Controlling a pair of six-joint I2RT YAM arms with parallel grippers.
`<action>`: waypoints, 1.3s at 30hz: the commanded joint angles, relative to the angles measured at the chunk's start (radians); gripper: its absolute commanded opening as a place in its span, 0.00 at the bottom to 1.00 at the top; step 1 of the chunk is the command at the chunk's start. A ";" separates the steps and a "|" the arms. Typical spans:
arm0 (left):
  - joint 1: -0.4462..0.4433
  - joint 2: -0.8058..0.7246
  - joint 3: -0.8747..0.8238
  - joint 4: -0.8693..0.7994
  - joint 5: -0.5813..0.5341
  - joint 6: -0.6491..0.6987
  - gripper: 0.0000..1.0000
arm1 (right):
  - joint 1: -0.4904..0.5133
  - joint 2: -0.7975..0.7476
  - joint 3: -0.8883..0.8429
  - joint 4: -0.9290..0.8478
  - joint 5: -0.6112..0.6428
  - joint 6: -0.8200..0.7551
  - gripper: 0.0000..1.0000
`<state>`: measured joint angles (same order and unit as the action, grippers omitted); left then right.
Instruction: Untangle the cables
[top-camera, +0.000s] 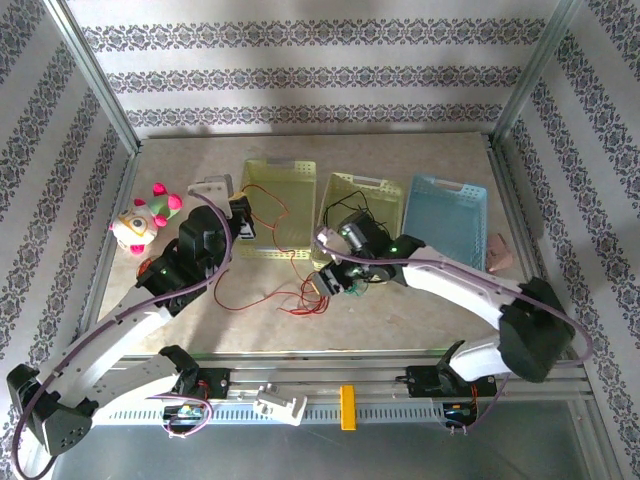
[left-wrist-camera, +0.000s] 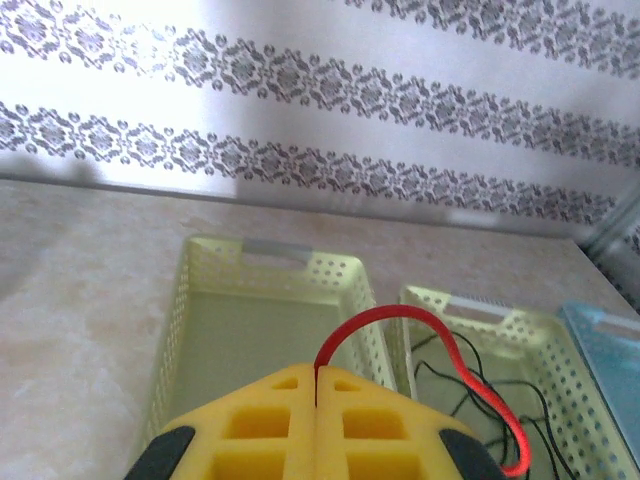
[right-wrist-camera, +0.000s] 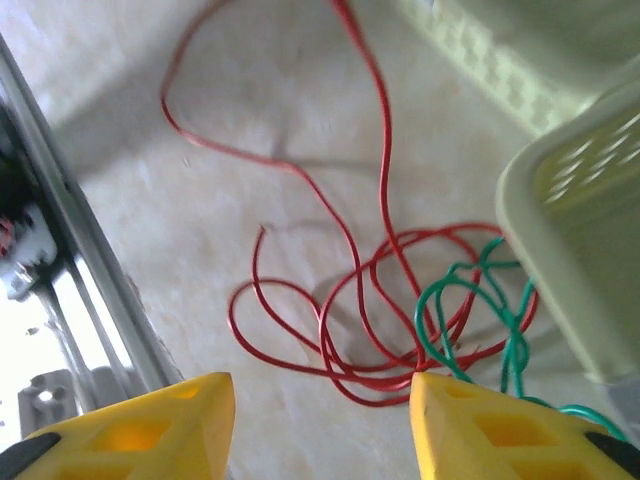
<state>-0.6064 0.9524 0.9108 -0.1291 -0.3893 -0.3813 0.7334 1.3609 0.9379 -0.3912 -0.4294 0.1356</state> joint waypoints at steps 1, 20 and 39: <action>0.022 0.022 0.073 0.112 0.028 0.018 0.00 | -0.038 -0.106 -0.016 0.096 -0.009 0.071 0.51; 0.032 0.116 0.326 0.234 0.140 0.167 0.00 | -0.154 -0.368 -0.142 0.201 0.287 0.160 0.54; 0.217 0.469 0.251 0.264 0.103 0.040 0.00 | -0.156 -0.448 -0.146 0.093 0.287 0.137 0.54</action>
<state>-0.4080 1.3712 1.1816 0.0986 -0.3103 -0.2901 0.5842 0.9302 0.8066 -0.2707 -0.1669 0.2829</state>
